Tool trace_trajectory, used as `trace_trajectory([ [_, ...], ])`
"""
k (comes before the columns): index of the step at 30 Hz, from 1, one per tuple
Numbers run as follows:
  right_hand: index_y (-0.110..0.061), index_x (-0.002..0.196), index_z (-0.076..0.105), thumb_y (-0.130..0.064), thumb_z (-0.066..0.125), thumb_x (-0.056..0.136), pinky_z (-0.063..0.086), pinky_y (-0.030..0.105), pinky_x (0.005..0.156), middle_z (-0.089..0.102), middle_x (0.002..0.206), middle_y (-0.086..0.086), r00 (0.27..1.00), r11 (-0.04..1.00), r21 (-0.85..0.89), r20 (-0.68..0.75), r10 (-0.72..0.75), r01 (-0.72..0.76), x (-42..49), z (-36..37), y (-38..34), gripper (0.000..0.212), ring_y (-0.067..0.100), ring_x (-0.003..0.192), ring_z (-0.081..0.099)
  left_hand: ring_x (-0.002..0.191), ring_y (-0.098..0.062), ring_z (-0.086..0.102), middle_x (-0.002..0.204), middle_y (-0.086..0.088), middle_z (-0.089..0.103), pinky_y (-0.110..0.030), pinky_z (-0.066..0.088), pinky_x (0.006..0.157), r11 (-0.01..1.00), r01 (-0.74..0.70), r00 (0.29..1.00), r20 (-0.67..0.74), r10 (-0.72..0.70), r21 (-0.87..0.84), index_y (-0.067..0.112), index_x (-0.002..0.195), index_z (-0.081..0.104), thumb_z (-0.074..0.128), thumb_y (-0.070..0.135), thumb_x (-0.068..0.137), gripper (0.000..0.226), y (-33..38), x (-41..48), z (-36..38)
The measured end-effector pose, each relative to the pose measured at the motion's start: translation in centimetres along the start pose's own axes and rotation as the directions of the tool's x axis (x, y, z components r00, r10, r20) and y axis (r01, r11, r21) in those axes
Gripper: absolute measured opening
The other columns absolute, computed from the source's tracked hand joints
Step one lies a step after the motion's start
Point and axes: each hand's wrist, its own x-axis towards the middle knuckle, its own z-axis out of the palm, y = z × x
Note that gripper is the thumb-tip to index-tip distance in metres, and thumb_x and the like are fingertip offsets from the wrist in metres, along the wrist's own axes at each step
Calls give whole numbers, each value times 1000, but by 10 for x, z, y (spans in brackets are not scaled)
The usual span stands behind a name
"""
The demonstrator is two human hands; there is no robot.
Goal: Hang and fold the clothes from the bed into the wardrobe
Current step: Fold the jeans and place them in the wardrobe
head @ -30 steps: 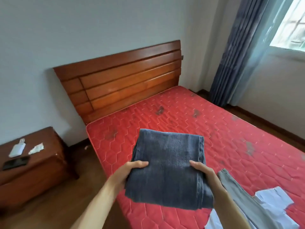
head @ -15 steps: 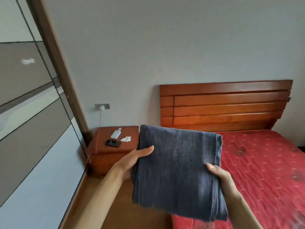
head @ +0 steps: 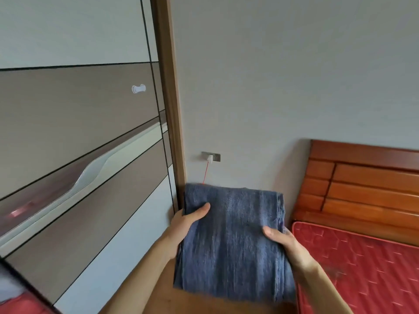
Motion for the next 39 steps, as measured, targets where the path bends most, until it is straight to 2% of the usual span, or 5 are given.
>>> trace_trajectory([
  [14, 1, 120, 64, -10, 83, 63, 49, 60, 96, 66, 118, 29, 984, 991, 6, 115, 135, -136, 318, -31, -17, 61, 50, 108, 63, 95, -21, 73, 100, -1, 78, -34, 55, 80, 998, 48, 983, -179, -53, -30, 17, 115, 65, 72, 34, 87, 33, 64, 227, -71],
  [28, 4, 106, 69, -3, 86, 60, 54, 58, 90, 73, 102, 24, 992, 992, -85, 72, 101, -95, 579, -21, -72, 50, 43, 94, 71, 122, -17, 60, 131, 5, 63, -39, 53, 102, 855, -9, 882, -399, 251, 518, 24, 136, 52, 65, 46, 92, 51, 139, 480, -150],
  [32, -3, 101, 71, -4, 81, 71, 58, 46, 81, 76, 94, 15, 999, 985, -169, -26, 22, -26, 644, -5, -65, 32, 32, 86, 74, 127, -19, 56, 140, -2, 58, -36, 48, 105, 522, 85, 852, -334, 404, 849, 20, 144, 45, 51, 35, 102, 45, 158, 561, -196],
  [35, -3, 98, 72, -3, 80, 72, 58, 49, 82, 77, 91, 13, 994, 977, -212, -106, -13, -10, 689, 7, -62, 27, 32, 85, 74, 124, -21, 56, 135, -4, 60, -35, 43, 106, 54, 149, 870, -157, 467, 987, 18, 139, 51, 53, 24, 101, 39, 181, 621, -227],
  [39, -4, 91, 73, 1, 79, 73, 58, 45, 80, 77, 83, 10, 981, 966, -257, -192, -30, -21, 741, 18, -72, 20, 33, 85, 73, 136, -31, 43, 138, -15, 55, -53, 15, 122, -586, 194, 956, -17, 294, 786, 12, 129, 61, 62, 27, 91, 41, 217, 698, -256],
])
